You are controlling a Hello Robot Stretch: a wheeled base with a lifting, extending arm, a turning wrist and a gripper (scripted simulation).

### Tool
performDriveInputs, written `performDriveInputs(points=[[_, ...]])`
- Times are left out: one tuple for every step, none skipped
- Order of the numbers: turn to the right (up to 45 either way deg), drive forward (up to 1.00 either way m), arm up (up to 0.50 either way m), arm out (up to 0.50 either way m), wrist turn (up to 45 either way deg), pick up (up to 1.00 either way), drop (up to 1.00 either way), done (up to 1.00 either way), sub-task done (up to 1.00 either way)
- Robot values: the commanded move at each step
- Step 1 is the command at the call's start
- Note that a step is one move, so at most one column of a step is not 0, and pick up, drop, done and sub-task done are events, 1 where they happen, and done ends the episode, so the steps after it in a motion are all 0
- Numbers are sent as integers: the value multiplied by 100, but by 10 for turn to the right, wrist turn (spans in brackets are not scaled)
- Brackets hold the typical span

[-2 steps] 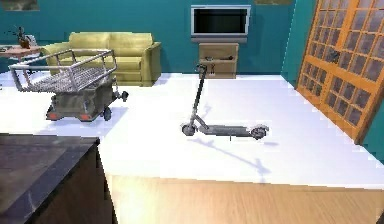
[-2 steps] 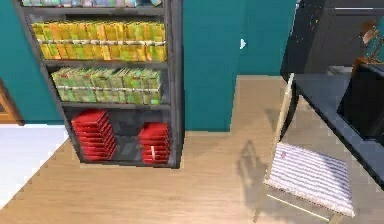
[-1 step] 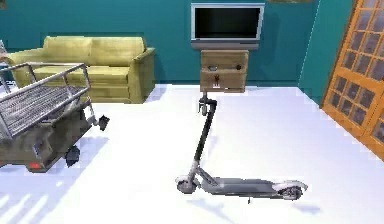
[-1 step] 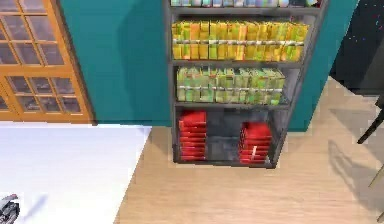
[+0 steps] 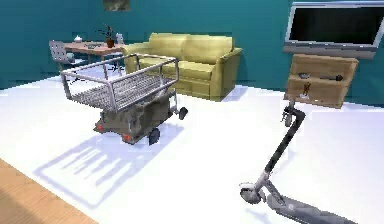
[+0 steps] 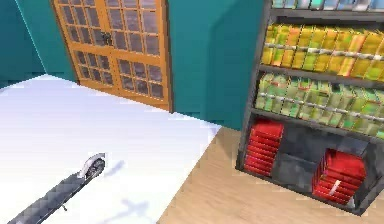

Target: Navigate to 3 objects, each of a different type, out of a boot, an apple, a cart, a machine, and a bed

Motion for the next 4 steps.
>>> performDriveInputs(points=[[0,95,0,0,0,0,0,0,0],[-270,0,0,0,0,0,0,0,0],[0,0,0,0,0,0,0,0,100],[-450,0,0,0,0,0,0,0,0]])
